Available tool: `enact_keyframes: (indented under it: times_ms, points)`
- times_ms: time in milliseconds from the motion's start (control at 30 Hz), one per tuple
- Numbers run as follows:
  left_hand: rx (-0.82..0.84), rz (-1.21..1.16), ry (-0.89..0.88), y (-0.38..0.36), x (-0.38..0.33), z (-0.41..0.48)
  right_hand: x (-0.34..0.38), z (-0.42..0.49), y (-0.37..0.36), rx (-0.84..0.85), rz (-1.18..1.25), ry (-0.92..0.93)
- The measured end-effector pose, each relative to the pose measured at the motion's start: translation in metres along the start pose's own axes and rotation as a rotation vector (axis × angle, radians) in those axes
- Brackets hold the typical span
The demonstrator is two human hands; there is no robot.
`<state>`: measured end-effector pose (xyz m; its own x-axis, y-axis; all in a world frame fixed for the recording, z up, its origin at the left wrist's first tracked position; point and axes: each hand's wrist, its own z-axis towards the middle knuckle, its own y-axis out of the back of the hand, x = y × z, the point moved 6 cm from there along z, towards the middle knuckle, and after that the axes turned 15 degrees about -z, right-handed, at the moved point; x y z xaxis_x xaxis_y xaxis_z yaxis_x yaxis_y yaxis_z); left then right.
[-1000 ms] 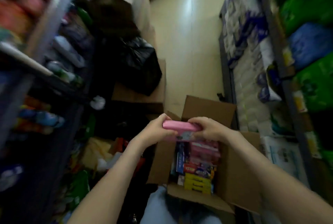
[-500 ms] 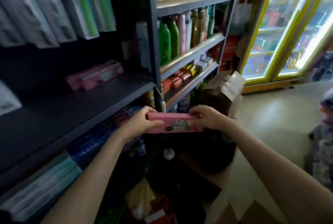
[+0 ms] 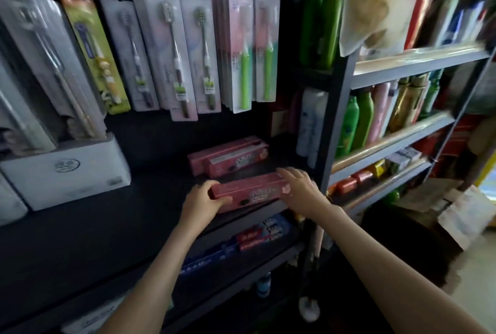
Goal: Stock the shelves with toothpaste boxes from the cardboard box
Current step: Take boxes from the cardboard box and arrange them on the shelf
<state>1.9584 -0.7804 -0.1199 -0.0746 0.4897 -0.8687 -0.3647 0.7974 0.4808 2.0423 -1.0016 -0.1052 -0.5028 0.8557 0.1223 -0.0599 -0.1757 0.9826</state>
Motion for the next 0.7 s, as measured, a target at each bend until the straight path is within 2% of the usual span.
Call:
enact_keyframes:
  times_ms: [200, 367, 633, 700]
  points:
    - [-0.180, -0.047, 0.091, -0.002, 0.026, 0.048, -0.005, 0.021, -0.031, 0.056, 0.022, 0.026]
    - [-0.326, -0.159, 0.080, -0.011, 0.022, 0.058, -0.012, 0.019, -0.038, 0.045, 0.000, 0.027]
    - [-0.321, -0.116, 0.099, -0.019, 0.013, 0.069, -0.020, 0.006, -0.046, 0.046, -0.027, 0.018]
    - [-0.373, -0.090, 0.115, -0.024, 0.006, 0.058, -0.023, -0.004, -0.044, 0.005, 0.007, 0.015]
